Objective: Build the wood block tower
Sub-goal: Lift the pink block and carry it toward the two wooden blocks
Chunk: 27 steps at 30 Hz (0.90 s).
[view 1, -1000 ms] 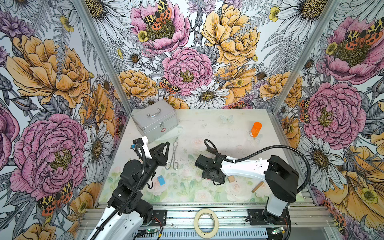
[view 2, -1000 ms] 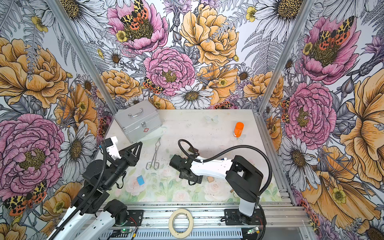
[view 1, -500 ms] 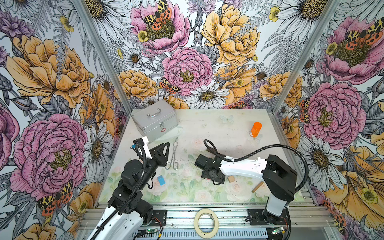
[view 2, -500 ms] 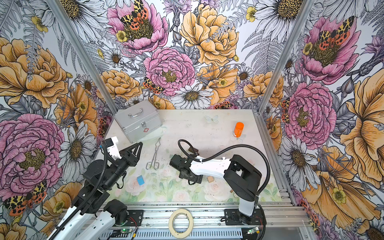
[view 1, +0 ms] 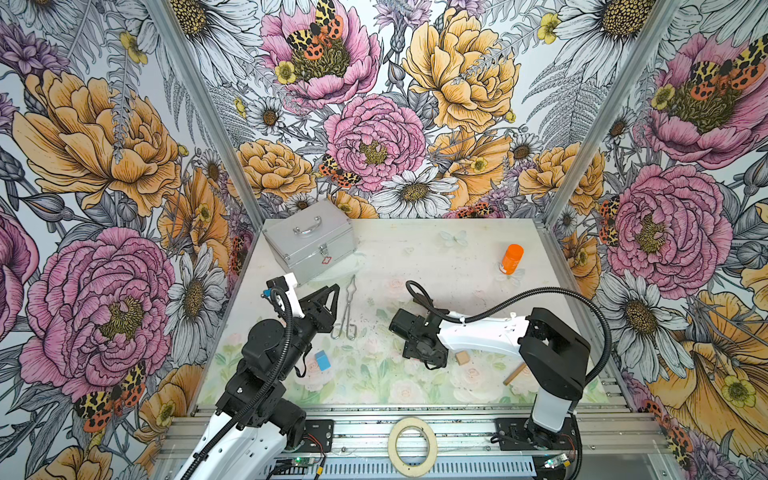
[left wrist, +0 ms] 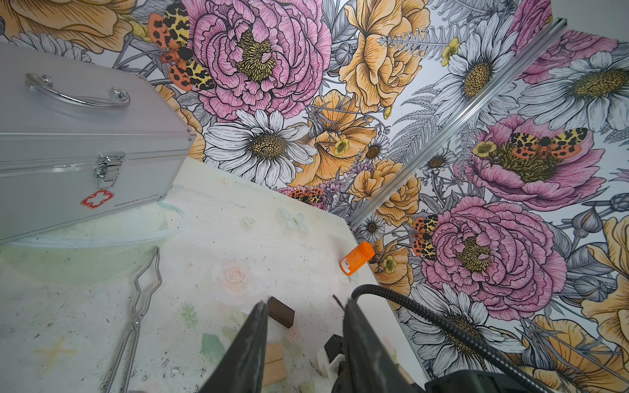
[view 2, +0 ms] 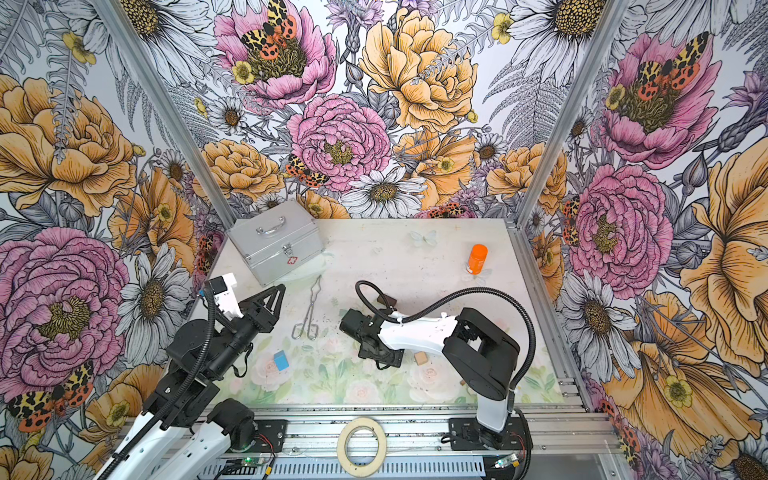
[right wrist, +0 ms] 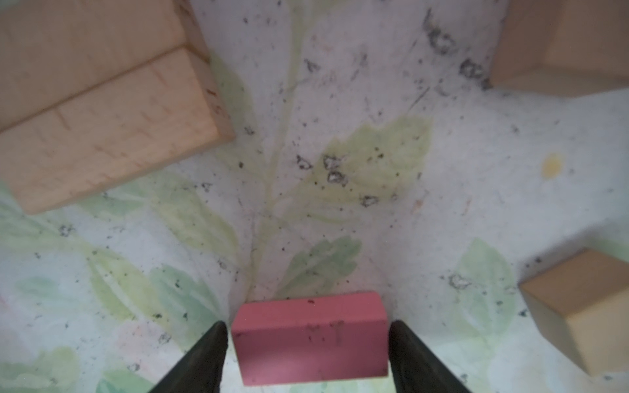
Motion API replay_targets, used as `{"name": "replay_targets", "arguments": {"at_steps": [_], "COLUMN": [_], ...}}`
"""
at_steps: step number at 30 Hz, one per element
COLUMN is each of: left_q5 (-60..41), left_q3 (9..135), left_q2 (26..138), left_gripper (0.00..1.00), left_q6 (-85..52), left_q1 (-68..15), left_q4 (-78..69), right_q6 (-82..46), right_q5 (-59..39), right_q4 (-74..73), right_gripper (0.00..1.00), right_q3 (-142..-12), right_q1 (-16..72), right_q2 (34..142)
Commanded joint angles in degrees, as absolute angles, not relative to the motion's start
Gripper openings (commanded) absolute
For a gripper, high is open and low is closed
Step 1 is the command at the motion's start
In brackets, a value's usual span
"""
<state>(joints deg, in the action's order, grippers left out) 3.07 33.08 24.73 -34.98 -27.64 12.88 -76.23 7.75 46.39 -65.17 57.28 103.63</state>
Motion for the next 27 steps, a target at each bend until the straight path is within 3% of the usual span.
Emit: {"name": "replay_targets", "arguments": {"at_steps": [1,15,27], "left_q5": [4.1,4.3,4.7], "left_q3": [32.3,32.1,32.0], "left_q2": [24.6,24.6,24.8], "left_gripper": [0.38,0.39,0.39], "left_q6": [-33.7,-33.7,-33.7], "left_q1": [-27.8,-27.9,-27.8], "left_q4": [13.4,13.4,13.4], "right_q6": [-75.6,-74.2,-68.8], "right_q5": [7.7,6.9,4.7], "right_q4": [45.8,45.9,46.1], "right_gripper": [0.74,0.6,0.14], "right_q3": [-64.7,-64.7,-65.8], "right_q1": [56.8,56.5,55.8], "right_q2": [104.2,105.1,104.8]}}
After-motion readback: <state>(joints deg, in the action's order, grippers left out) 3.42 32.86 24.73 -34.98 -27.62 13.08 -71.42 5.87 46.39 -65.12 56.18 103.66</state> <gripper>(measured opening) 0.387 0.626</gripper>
